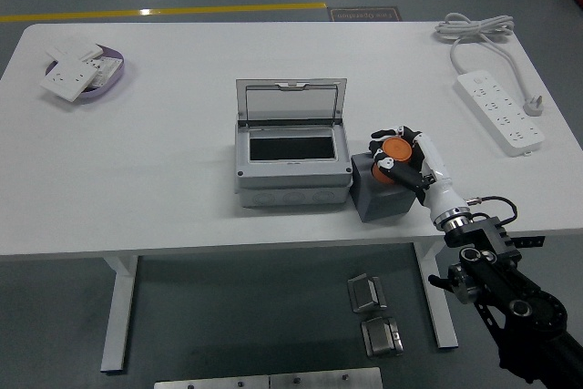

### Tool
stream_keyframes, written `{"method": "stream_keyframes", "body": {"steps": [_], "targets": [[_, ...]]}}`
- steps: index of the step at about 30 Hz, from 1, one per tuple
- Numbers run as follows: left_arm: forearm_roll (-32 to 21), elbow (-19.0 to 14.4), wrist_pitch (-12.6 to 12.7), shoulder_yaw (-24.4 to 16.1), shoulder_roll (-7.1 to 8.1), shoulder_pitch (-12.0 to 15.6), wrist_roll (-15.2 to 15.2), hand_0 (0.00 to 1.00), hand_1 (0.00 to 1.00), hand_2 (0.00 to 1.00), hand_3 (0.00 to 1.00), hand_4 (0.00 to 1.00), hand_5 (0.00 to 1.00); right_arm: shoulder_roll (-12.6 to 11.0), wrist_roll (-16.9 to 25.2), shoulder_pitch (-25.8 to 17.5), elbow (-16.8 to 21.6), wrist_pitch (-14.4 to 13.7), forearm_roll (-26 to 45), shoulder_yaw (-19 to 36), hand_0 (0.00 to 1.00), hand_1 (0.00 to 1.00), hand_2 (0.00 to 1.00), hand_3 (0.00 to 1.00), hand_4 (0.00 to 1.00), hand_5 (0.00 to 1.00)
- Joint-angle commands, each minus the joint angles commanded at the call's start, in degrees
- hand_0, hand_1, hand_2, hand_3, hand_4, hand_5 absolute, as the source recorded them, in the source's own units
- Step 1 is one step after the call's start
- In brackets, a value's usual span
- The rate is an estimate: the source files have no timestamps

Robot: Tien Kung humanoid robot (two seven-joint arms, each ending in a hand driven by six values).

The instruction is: Pick up the cylinder from the cube,place it in the box,flap close box

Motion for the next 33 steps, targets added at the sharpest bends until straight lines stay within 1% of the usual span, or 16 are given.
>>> {"method": "stream_keyframes", "body": {"steps": [2, 3, 8, 9, 14, 15, 20, 21, 25, 26, 27, 32, 33], "targets": [[0.0, 0.0, 0.0, 0.0, 0.01, 0.0, 0.0, 0.571, 0.623, 0.609, 0.619, 0.661, 0.171, 0.0, 0.0, 0.0, 0.0, 0.0, 0.0, -0.1, 0.581, 0.563, 0.405, 0.426, 0.341, 0.002], [0.1, 0.0, 0.0, -0.1, 0.01, 0.0, 0.0, 0.570, 0.623, 0.608, 0.619, 0.660, 0.172, 0.1, -0.1, 0.1, 0.1, -0.1, 0.0, -0.2, 0.522, 0.530, 0.388, 0.385, 0.149, 0.002], [0.1, 0.0, 0.0, -0.1, 0.01, 0.0, 0.0, 0.570, 0.623, 0.608, 0.619, 0.660, 0.172, 0.1, -0.3, 0.5, 0.5, -0.4, -0.2, -0.4, 0.522, 0.530, 0.388, 0.385, 0.149, 0.002], [0.1, 0.0, 0.0, -0.1, 0.01, 0.0, 0.0, 0.569, 0.623, 0.608, 0.618, 0.659, 0.172, 0.0, -0.3, 0.6, 0.6, -0.4, -0.2, -0.4, 0.491, 0.509, 0.376, 0.350, 0.105, 0.002], [0.2, 0.0, 0.0, -0.3, 0.04, 0.1, 0.0, 0.569, 0.623, 0.608, 0.618, 0.659, 0.172, -0.3, -0.6, 1.4, 1.4, -0.7, -0.4, -0.5, 0.491, 0.509, 0.376, 0.350, 0.105, 0.002], [0.3, 0.0, 0.0, -0.3, 0.04, 0.1, 0.0, 0.570, 0.623, 0.608, 0.618, 0.660, 0.172, -0.5, -0.6, 1.6, 1.7, -0.8, -0.4, -0.5, 0.474, 0.495, 0.372, 0.324, 0.042, 0.002], [0.4, 0.0, 0.0, -0.5, 0.03, 0.1, 0.0, 0.570, 0.623, 0.608, 0.618, 0.660, 0.172, -1.1, -1.2, 3.0, 2.9, -1.7, -0.8, -1.0, 0.474, 0.495, 0.372, 0.324, 0.042, 0.002], [0.4, 0.0, 0.0, -0.5, 0.03, 0.1, 0.0, 0.570, 0.623, 0.607, 0.617, 0.660, 0.174, -1.2, -1.3, 3.3, 3.2, -2.0, -0.9, -1.1, 0.424, 0.478, 0.365, 0.278, 0.096, 0.002], [0.5, 0.0, 0.0, -0.6, 0.06, 0.1, 0.1, 0.570, 0.623, 0.607, 0.617, 0.660, 0.174, -1.8, -2.4, 4.8, 4.9, -3.6, -2.3, -2.7, 0.424, 0.478, 0.365, 0.278, 0.096, 0.002], [0.5, 0.0, 0.0, -0.7, 0.07, 0.1, 0.1, 0.570, 0.623, 0.607, 0.617, 0.660, 0.174, -2.0, -2.9, 5.4, 5.7, -4.1, -3.4, -3.4, 0.424, 0.478, 0.365, 0.278, 0.096, 0.002], [0.5, 0.0, 0.1, -0.7, 0.07, 0.1, 0.1, 0.570, 0.623, 0.608, 0.618, 0.660, 0.176, -2.1, -3.3, 5.8, 6.3, -4.4, -4.2, -4.0, 0.386, 0.441, 0.353, 0.260, 0.061, 0.002], [0.6, 0.0, 0.1, -0.9, 0.10, 0.1, 0.2, 0.570, 0.623, 0.608, 0.618, 0.660, 0.176, -2.4, -6.2, 8.9, 9.5, -6.9, -10.4, -8.7, 0.386, 0.441, 0.353, 0.260, 0.061, 0.002], [0.6, 0.0, 0.2, -0.9, 0.12, 0.1, 0.3, 0.570, 0.623, 0.610, 0.618, 0.661, 0.177, -2.3, -7.2, 10.0, 9.9, -7.8, -12.3, -10.1, 0.179, 0.295, 0.342, 0.249, 0.002, 0.002]]}}
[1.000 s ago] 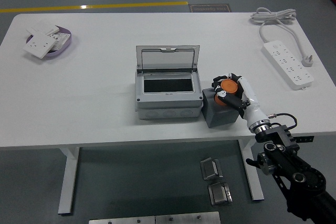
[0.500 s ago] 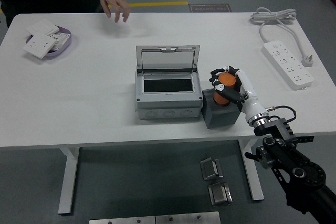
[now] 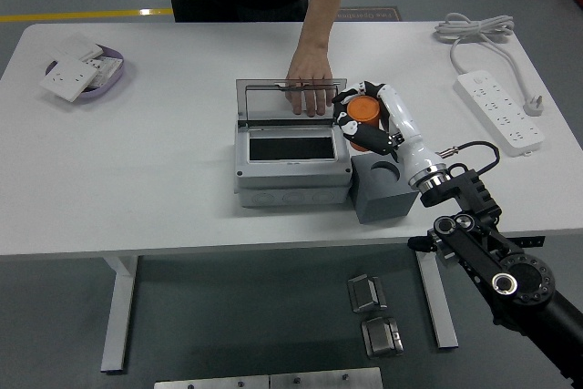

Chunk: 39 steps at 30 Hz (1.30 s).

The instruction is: Pick up the cylinder from the cube,place it in the box,flap close box

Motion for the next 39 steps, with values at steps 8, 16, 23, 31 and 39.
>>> {"method": "stream_keyframes", "body": {"steps": [8, 16, 23, 31, 39], "targets": [[0.4, 0.0, 0.2, -0.5, 0.20, -0.2, 0.2, 0.570, 0.623, 0.609, 0.618, 0.661, 0.179, 1.9, -6.9, 6.8, -2.5, -2.1, -16.2, -8.9, 0.036, 0.183, 0.338, 0.247, 0.002, 0.002], [1.1, 0.0, 0.4, -1.2, 0.37, -0.3, 0.7, 0.570, 0.623, 0.610, 0.618, 0.662, 0.183, 3.5, -10.3, 13.6, -9.2, -0.5, -28.7, -16.5, 0.002, 0.150, 0.341, 0.263, 0.002, 0.002], [2.4, 0.0, 0.5, -2.0, 0.51, -0.5, 0.9, 0.571, 0.623, 0.610, 0.620, 0.661, 0.184, 3.4, -9.8, 18.5, -14.0, 0.0, -31.0, -22.6, 0.017, 0.170, 0.373, 0.295, 0.011, 0.002], [4.0, 0.0, 0.6, -2.7, 0.48, -0.7, 1.3, 0.570, 0.623, 0.610, 0.618, 0.659, 0.182, 3.8, -10.1, 20.7, -15.8, 2.3, -29.5, -23.9, 0.387, 0.458, 0.483, 0.460, 0.383, 0.002], [6.4, 0.0, 0.8, -3.7, 0.53, -0.9, 1.5, 0.570, 0.624, 0.610, 0.619, 0.659, 0.186, 4.0, -10.1, 21.3, -16.6, 2.8, -29.2, -24.6, 0.678, 0.676, 0.637, 0.630, 0.421, 0.040]]}}
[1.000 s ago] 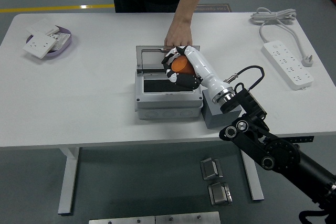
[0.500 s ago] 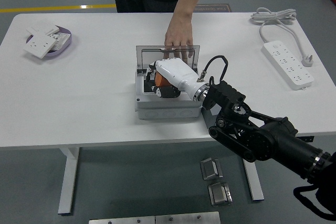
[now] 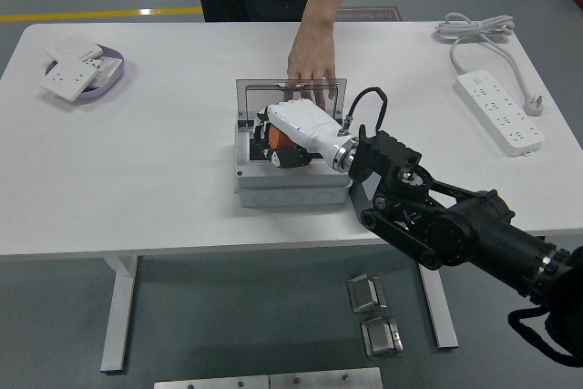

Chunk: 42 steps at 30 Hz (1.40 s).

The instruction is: Pick up the cylinder from the cube,place it in the box,flap close box

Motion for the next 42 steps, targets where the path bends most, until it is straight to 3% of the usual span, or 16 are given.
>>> {"method": "stream_keyframes", "body": {"steps": [1, 2, 14, 15, 24, 26, 31, 32, 33, 36, 42], "targets": [[-0.2, 0.0, 0.0, 0.1, 0.03, 0.0, 0.0, 0.570, 0.624, 0.610, 0.619, 0.659, 0.186, 0.0, 0.0, 0.1, -0.1, 0.1, -0.1, 0.0, 0.678, 0.676, 0.637, 0.630, 0.421, 0.040], [-0.5, 0.0, 0.0, 0.2, 0.09, 0.0, 0.0, 0.570, 0.624, 0.610, 0.620, 0.657, 0.183, 0.1, 0.0, 0.2, -0.2, 0.2, -0.1, -0.1, 0.720, 0.690, 0.675, 0.662, 0.517, 0.216], [-1.8, 0.0, 0.0, 0.7, 0.34, -0.3, -0.2, 0.570, 0.624, 0.610, 0.620, 0.656, 0.183, 0.1, 0.0, 0.5, -1.0, 0.1, -1.1, 0.3, 0.737, 0.693, 0.685, 0.676, 0.545, 0.261], [-1.8, 0.0, 0.0, 0.8, 0.33, -0.3, -0.2, 0.571, 0.624, 0.610, 0.621, 0.655, 0.182, 0.0, 0.0, 0.4, -1.0, 0.0, -1.2, 0.3, 0.752, 0.694, 0.694, 0.675, 0.624, 0.332], [-1.5, 0.0, 0.0, 0.6, 0.22, -0.1, -0.2, 0.570, 0.624, 0.610, 0.622, 0.655, 0.181, -0.3, 0.5, -0.4, -0.6, 0.2, 1.0, 0.6, 0.751, 0.696, 0.697, 0.674, 0.669, 0.383], [-1.6, 0.0, 0.0, 0.7, 0.13, -0.1, -0.3, 0.570, 0.624, 0.609, 0.620, 0.653, 0.183, -0.8, 0.6, -0.7, 0.3, 0.6, 3.2, 0.6, 0.756, 0.694, 0.699, 0.673, 0.714, 0.441], [-1.7, 0.0, 0.0, 0.7, -0.06, 0.1, -0.3, 0.570, 0.624, 0.609, 0.620, 0.653, 0.183, -3.9, 1.2, -1.6, 5.6, 2.7, 10.9, 1.3, 0.756, 0.694, 0.699, 0.673, 0.714, 0.441], [-1.8, 0.0, 0.0, 0.8, -0.09, 0.1, -0.3, 0.570, 0.624, 0.609, 0.620, 0.653, 0.183, -4.7, 1.2, -1.4, 6.7, 3.1, 12.5, 1.9, 0.756, 0.694, 0.699, 0.673, 0.714, 0.441], [-1.8, 0.0, 0.0, 0.8, -0.10, 0.2, -0.3, 0.570, 0.624, 0.610, 0.620, 0.652, 0.183, -5.7, 1.1, -1.0, 8.3, 3.6, 14.6, 3.0, 0.757, 0.693, 0.698, 0.674, 0.763, 0.513], [-1.6, 0.0, 0.0, 0.6, 0.02, 0.2, -0.3, 0.570, 0.624, 0.610, 0.620, 0.652, 0.183, -7.7, 0.9, 0.8, 10.7, 4.1, 19.0, 5.7, 0.757, 0.693, 0.698, 0.674, 0.763, 0.513], [-1.5, 0.0, 0.0, 0.3, 0.27, 0.2, -0.3, 0.570, 0.624, 0.609, 0.619, 0.648, 0.181, -9.3, 1.1, 5.7, 6.1, 4.7, 24.7, 9.4, 0.746, 0.693, 0.697, 0.676, 0.754, 0.495]]}}
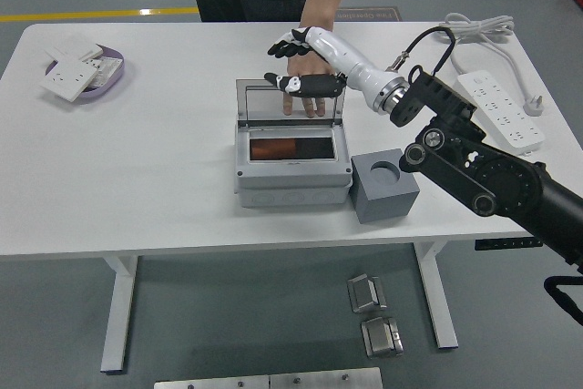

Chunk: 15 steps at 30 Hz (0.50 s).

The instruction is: Pick up the cylinder from the cube,place it in the box,flap close box

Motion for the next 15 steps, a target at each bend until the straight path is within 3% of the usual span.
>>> {"method": "stream_keyframes", "body": {"steps": [5, 10, 15], "targets": [[0.0, 0.0, 0.0, -0.2, -0.21, -0.2, 0.0, 0.570, 0.623, 0.610, 0.618, 0.645, 0.178, 1.3, 2.8, 2.5, -6.7, 1.5, 3.1, -0.3, 0.739, 0.687, 0.693, 0.677, 0.752, 0.483], [0.2, 0.0, 0.0, -0.4, -0.19, -0.4, 0.0, 0.570, 0.623, 0.610, 0.618, 0.643, 0.175, 2.7, 4.8, 2.4, -13.5, 2.3, 4.4, -0.6, 0.734, 0.684, 0.690, 0.676, 0.751, 0.471], [0.1, 0.0, 0.0, -0.3, -0.20, -0.4, 0.1, 0.570, 0.623, 0.609, 0.618, 0.641, 0.173, 2.9, 5.1, 1.5, -16.5, 2.1, 4.4, -1.2, 0.741, 0.684, 0.688, 0.677, 0.786, 0.506]]}}
